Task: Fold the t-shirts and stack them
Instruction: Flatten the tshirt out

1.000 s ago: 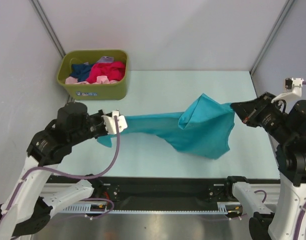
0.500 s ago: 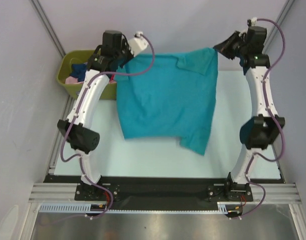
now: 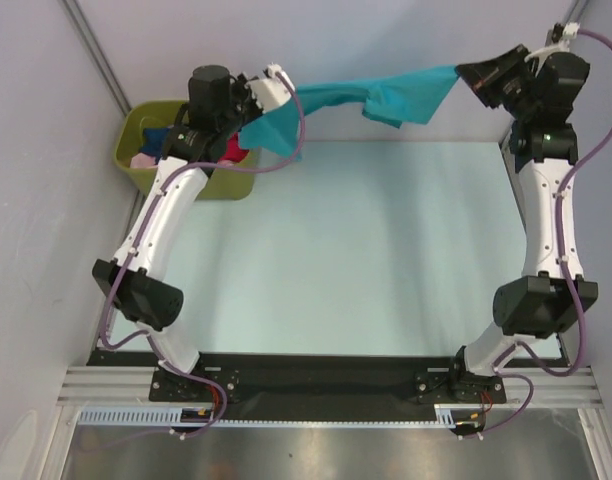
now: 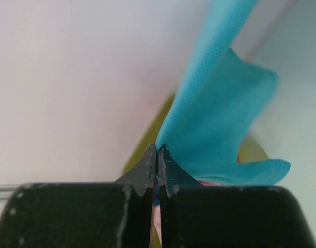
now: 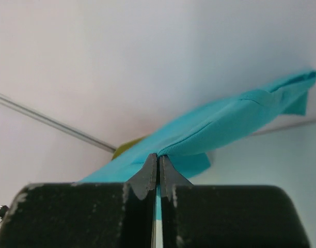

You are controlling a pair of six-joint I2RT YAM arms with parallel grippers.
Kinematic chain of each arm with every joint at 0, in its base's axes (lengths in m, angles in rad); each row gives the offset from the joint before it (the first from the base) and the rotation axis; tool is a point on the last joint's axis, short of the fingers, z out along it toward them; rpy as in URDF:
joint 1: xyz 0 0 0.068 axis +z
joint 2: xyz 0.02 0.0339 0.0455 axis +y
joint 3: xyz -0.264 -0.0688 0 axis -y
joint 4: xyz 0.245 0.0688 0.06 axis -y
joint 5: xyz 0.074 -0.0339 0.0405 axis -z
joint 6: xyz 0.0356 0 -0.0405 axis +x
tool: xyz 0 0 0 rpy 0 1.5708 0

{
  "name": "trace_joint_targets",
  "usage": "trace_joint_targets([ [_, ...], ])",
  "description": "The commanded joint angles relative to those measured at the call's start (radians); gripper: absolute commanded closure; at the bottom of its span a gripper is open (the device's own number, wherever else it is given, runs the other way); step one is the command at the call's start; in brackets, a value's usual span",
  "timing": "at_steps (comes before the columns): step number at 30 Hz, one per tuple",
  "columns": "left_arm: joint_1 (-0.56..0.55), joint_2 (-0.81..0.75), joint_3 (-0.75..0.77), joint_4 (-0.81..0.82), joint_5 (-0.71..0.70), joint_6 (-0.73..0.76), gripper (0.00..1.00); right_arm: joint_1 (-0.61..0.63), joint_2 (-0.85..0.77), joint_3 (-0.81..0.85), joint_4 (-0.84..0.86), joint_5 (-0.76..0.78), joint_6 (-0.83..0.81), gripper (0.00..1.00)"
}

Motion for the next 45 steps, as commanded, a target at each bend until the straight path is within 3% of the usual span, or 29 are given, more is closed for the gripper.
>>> trace_joint_targets([
  [1, 0.011, -0.108, -0.191, -0.038, 0.032, 0.106, 0.97, -0.011, -0.096, -0.209, -0.003, 0.023, -0.013, 1.00],
  [4, -0.004, -0.172, -0.395, -0.089, 0.096, 0.159, 0.92, -0.011, -0.202, -0.454, -0.045, 0.041, -0.057, 1.00],
  [9, -0.119, -0.260, -0.737, -0.089, 0.119, 0.183, 0.89, -0.011, -0.334, -0.810, -0.132, 0.101, -0.145, 1.00],
  [15, -0.234, -0.280, -0.996, -0.080, 0.176, 0.128, 0.83, -0.013, -0.419, -1.067, -0.206, 0.205, -0.197, 1.00],
  [17, -0.246, -0.274, -1.042, -0.071, 0.193, 0.095, 0.75, -0.013, -0.419, -1.136, -0.201, 0.230, -0.209, 1.00],
  [18, -0.249, -0.269, -1.049, -0.080, 0.204, 0.084, 0.62, -0.014, -0.410, -1.151, -0.195, 0.247, -0.214, 1.00],
  [21, -0.259, -0.247, -1.034, -0.169, 0.227, 0.038, 0.36, -0.019, -0.353, -1.154, -0.200, 0.270, -0.241, 1.00],
  [26, -0.214, -0.365, -1.107, -0.178, 0.185, 0.016, 0.28, -0.053, -0.243, -1.070, -0.209, 0.299, -0.300, 1.00],
  [28, -0.184, -0.413, -1.151, -0.120, 0.152, 0.047, 0.26, -0.076, -0.186, -1.038, -0.226, 0.331, -0.320, 0.92],
  [29, -0.170, -0.418, -1.196, -0.099, 0.117, 0.060, 0.25, -0.082, -0.169, -1.007, -0.235, 0.334, -0.329, 0.83],
  [30, -0.148, -0.413, -1.210, -0.080, 0.107, 0.073, 0.26, -0.091, -0.134, -0.990, -0.255, 0.322, -0.347, 0.62],
  [33, -0.056, -0.352, -1.204, -0.049, 0.102, 0.081, 0.28, -0.089, -0.132, -0.943, -0.324, 0.301, -0.349, 0.49],
  [35, -0.042, -0.324, -1.201, -0.034, 0.087, 0.079, 0.30, -0.083, -0.216, -0.944, -0.356, 0.323, -0.346, 0.47],
  [36, -0.042, -0.329, -1.201, -0.031, 0.108, 0.077, 0.31, -0.082, -0.250, -0.955, -0.370, 0.361, -0.343, 0.27],
  [37, -0.044, -0.347, -1.199, -0.048, 0.130, 0.065, 0.31, -0.082, -0.282, -0.964, -0.388, 0.374, -0.338, 0.19],
  [40, -0.064, -0.398, -1.213, -0.061, 0.173, 0.048, 0.34, -0.082, -0.396, -1.030, -0.451, 0.373, -0.300, 0.19],
  [45, -0.093, -0.412, -1.309, -0.022, 0.155, 0.059, 0.34, -0.025, -0.503, -1.183, -0.425, 0.360, -0.229, 0.33],
])
